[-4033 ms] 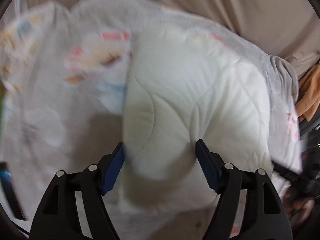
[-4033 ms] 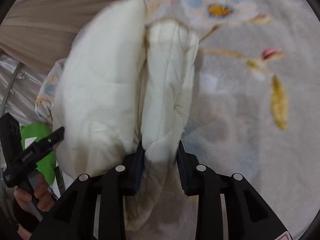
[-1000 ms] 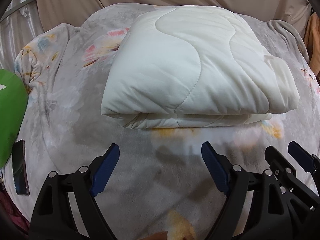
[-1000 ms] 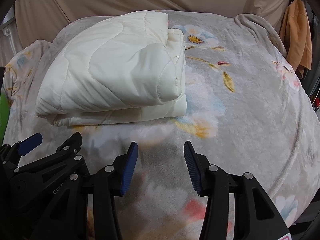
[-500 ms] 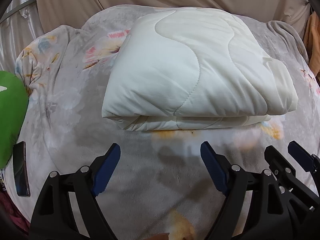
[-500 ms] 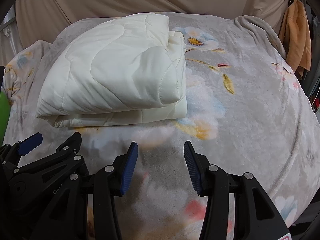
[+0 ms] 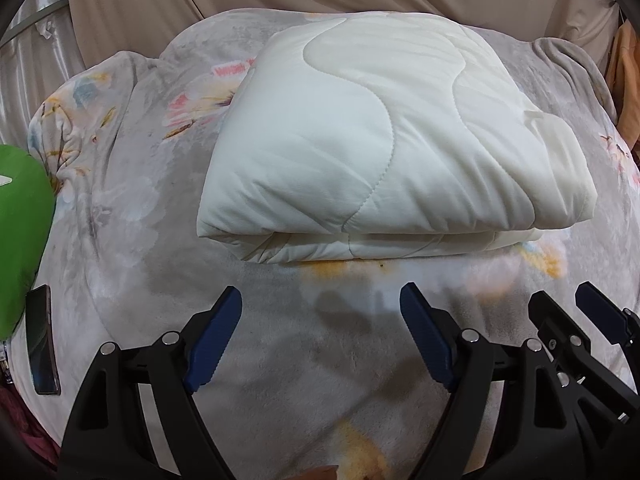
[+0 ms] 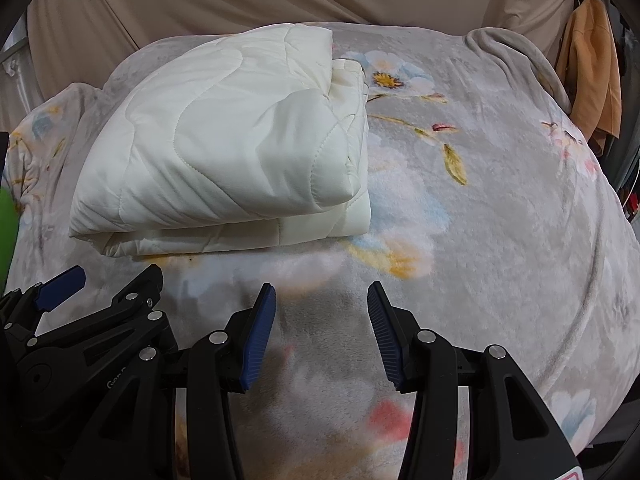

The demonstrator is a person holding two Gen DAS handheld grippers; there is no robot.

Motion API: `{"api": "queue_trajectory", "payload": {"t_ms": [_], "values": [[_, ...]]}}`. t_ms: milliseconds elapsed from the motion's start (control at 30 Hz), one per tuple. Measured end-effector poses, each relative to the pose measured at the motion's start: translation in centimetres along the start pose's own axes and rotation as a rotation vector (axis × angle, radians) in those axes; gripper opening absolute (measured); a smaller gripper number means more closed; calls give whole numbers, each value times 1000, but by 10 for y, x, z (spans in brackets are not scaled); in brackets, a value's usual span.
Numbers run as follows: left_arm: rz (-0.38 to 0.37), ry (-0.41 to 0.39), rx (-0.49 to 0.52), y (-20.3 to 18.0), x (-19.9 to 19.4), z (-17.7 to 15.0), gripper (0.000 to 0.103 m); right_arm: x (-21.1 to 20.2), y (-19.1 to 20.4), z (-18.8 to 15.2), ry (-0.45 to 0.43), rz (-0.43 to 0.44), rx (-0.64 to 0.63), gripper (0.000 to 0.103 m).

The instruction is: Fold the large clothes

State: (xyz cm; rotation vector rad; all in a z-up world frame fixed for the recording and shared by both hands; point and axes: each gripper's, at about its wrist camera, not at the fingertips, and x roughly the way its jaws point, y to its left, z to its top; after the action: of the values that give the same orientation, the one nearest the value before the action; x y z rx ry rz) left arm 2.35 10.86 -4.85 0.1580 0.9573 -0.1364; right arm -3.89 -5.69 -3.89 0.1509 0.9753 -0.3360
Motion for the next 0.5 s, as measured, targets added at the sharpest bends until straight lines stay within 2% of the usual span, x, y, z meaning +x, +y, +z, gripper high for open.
{"api": "queue_trajectory", "payload": {"t_ms": [500], "values": [[0, 6, 10, -1, 1, -1, 78, 2, -1, -2, 3, -1, 8, 48]]}}
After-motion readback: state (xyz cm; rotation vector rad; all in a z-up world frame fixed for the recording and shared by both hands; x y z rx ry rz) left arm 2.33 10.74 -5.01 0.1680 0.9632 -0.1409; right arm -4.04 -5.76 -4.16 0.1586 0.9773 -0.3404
